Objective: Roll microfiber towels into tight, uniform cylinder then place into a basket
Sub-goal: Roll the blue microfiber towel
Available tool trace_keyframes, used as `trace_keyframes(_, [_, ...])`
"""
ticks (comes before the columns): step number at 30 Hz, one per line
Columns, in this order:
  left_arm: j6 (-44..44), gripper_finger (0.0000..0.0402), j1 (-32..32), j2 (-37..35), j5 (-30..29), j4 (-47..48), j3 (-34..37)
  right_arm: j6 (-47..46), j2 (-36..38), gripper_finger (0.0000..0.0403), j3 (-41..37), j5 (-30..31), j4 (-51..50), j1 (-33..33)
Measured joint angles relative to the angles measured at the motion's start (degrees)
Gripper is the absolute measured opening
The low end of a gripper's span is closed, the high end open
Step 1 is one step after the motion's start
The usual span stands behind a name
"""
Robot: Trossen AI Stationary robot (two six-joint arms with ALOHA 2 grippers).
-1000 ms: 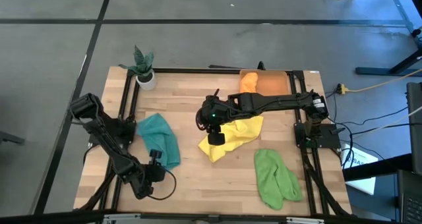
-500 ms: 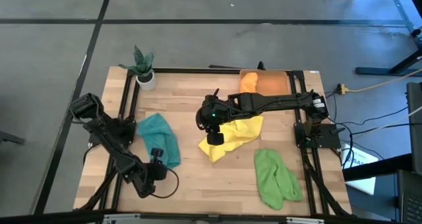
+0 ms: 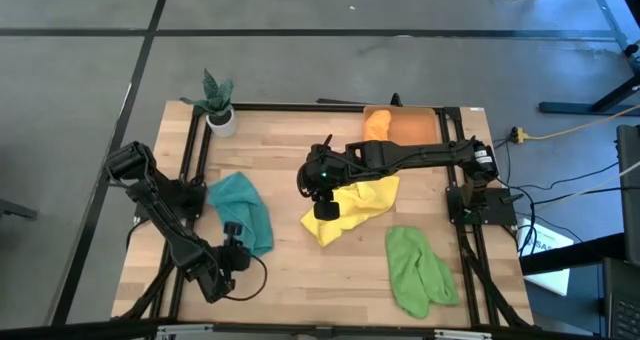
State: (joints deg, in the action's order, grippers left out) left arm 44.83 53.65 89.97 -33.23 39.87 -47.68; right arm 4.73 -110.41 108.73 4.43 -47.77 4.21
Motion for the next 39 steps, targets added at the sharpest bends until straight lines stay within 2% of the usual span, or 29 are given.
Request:
trace_keyframes(6, [1.2, 0.0055, 0.0, 0.0, -1.2, -0.1, 0.1, 0.0, 0.0, 0.0157, 0.0, 0.0, 0.0, 0.0])
trace_keyframes(14, [3.0, 0.0055, -0.4, 0.1, -1.2, -5.8, 3.3, 0.2, 0.0, 0.0157, 0.0, 0.0, 0.2, 0.0])
trace_keyframes(30, [2.6, 0.0055, -0.5, 0.1, -1.7, -4.3, 3.3, 0.3, 0.0, 0.0157, 0.0, 0.0, 0.3, 0.0])
trace_keyframes(39, [3.1, 0.0055, -0.5, 0.1, 0.8, -4.7, 4.1, 0.4, 0.0, 0.0157, 0.0, 0.0, 0.3, 0.0])
